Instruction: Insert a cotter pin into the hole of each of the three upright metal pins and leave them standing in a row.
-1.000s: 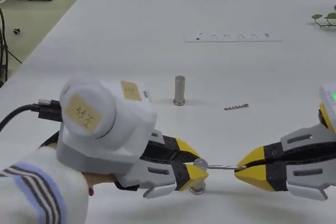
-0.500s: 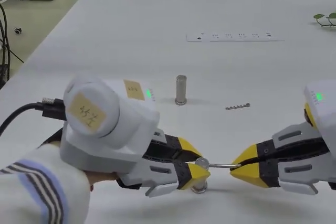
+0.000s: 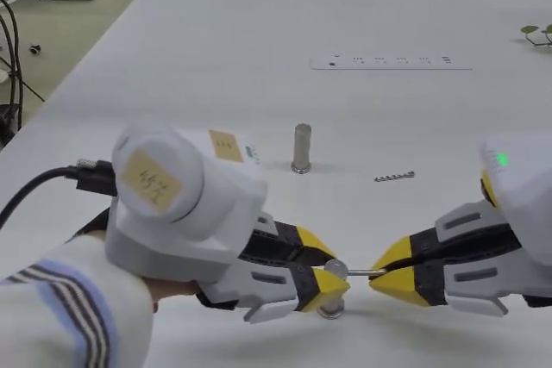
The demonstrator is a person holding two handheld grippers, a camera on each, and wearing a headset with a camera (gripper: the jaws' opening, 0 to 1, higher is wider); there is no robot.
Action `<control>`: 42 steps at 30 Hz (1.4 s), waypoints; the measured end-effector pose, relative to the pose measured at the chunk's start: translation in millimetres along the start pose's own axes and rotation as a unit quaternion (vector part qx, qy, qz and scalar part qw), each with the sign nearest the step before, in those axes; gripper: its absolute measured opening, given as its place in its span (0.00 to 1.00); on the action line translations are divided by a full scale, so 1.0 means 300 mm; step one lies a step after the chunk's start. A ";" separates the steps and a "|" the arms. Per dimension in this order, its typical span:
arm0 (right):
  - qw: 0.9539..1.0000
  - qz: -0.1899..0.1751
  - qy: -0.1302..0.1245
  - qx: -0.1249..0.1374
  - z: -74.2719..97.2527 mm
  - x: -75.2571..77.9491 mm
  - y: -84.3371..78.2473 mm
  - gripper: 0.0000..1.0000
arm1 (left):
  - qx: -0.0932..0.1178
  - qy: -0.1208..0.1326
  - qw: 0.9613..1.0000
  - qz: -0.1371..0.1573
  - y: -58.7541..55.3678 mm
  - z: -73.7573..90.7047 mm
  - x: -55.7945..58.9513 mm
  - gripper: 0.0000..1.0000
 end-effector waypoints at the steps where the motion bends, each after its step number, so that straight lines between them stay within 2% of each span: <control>1: 1.000 -0.002 0.003 0.003 -0.005 -0.002 0.003 0.00 | 0.001 0.000 1.000 0.000 0.001 -0.001 0.001 0.09; 9: 1.000 -0.003 0.008 0.010 -0.025 -0.011 0.018 0.00 | 0.004 -0.005 1.000 0.004 0.005 -0.009 0.009 0.09; 22: 1.000 -0.008 0.022 0.019 -0.026 -0.011 0.021 0.00 | 0.002 -0.008 1.000 0.004 0.003 -0.008 0.012 0.09; 29: 0.999 -0.018 0.013 0.044 -0.017 -0.021 0.016 0.02 | 0.004 -0.009 1.000 0.007 0.002 -0.009 0.010 0.09; 31: 0.998 -0.020 0.017 0.049 -0.014 -0.025 0.016 0.03 | 0.004 -0.008 1.000 0.007 0.001 -0.009 0.010 0.09; 34: 0.999 -0.020 0.012 0.049 -0.008 -0.025 0.014 0.05 | 0.003 -0.009 1.000 0.003 -0.001 -0.008 0.012 0.09; 42: 0.998 -0.022 0.004 0.053 0.008 -0.021 0.012 0.02 | 0.003 -0.008 1.000 0.002 -0.002 -0.008 0.012 0.09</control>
Point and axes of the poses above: the centre of the closed fingertips' face, and the gripper's own axes: z roughly backward along the fingers, x roughly to its right, y roughly out of its top, the point moved 7 cm from there along z, roughly backward along the fingers, and after that the axes turned 1 degree about z, right-handed, at the moved point
